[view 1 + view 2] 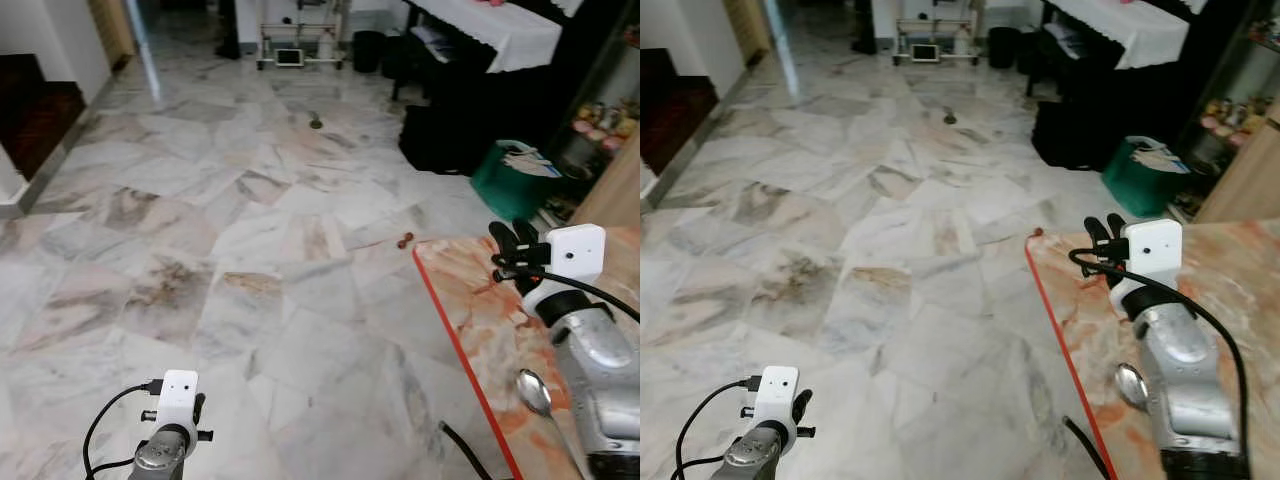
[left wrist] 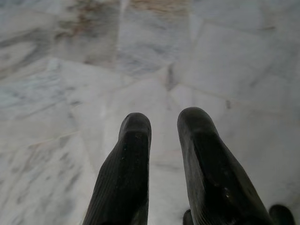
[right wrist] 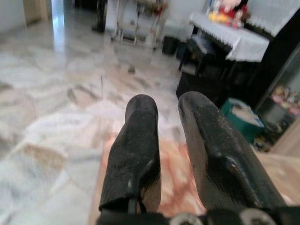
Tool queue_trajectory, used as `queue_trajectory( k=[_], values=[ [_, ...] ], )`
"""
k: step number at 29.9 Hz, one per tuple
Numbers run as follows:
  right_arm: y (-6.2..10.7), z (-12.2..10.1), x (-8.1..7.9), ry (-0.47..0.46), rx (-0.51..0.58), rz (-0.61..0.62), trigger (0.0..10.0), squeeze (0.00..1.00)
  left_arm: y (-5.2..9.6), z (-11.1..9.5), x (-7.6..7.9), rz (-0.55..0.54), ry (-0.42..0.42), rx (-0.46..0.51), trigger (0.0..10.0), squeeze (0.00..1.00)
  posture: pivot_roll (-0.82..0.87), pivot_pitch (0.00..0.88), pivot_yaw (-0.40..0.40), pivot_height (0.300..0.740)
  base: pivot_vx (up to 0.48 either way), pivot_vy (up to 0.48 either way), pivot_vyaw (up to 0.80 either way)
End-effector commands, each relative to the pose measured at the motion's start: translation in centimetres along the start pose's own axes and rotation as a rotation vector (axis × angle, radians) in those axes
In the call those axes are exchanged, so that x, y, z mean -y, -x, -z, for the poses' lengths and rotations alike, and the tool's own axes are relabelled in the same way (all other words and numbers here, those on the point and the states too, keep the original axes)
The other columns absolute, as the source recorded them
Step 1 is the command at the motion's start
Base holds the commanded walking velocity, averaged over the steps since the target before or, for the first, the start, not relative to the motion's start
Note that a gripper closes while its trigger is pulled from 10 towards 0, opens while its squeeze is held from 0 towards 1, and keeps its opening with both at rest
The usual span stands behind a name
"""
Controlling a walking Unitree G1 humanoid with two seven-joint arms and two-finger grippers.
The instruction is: Setting the table
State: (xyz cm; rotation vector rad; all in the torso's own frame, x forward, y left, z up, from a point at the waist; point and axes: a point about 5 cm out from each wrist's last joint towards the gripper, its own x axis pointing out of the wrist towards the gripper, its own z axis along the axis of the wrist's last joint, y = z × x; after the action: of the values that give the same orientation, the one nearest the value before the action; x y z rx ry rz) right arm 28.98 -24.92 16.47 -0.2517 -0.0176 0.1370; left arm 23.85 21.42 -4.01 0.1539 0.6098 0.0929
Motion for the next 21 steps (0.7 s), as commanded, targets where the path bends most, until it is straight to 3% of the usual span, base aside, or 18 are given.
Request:
queue_trajectory(
  k=[1, 8, 16, 21],
  values=[
    [0.0, -1.2, -0.3, -0.002, 0.045, -0.025, 10.0, 0.00, 0.1, 0.5, 0.1, 0.008, 0.019, -0.030, 10.0, 0.00, 0.07, 0.000, -0.031, 0.727, 0.000, 0.000, 0.00],
    [-0.6, -0.9, -1.8, -0.038, 0.023, -0.067, 10.0, 0.00, 0.1, 0.6, 0.2, 0.014, 0.026, -0.037, 10.0, 0.00, 0.08, 0.000, -0.036, 0.727, 0.000, 0.000, 0.00],
    [-1.3, -1.6, -2.6, -0.079, 0.062, -0.102, 10.0, 0.00, 0.4, 1.3, -0.6, 0.002, 0.049, -0.064, 10.0, 0.00, 0.08, 0.000, -0.036, 0.727, 0.000, 0.000, -0.73],
    [-1.7, -1.9, -3.7, -0.102, 0.114, -0.104, 10.0, 0.00, 0.6, 1.8, -1.1, -0.023, 0.068, -0.077, 10.0, 0.00, 0.09, 0.000, -0.037, 0.727, 0.000, 0.000, 0.00]
  ],
)
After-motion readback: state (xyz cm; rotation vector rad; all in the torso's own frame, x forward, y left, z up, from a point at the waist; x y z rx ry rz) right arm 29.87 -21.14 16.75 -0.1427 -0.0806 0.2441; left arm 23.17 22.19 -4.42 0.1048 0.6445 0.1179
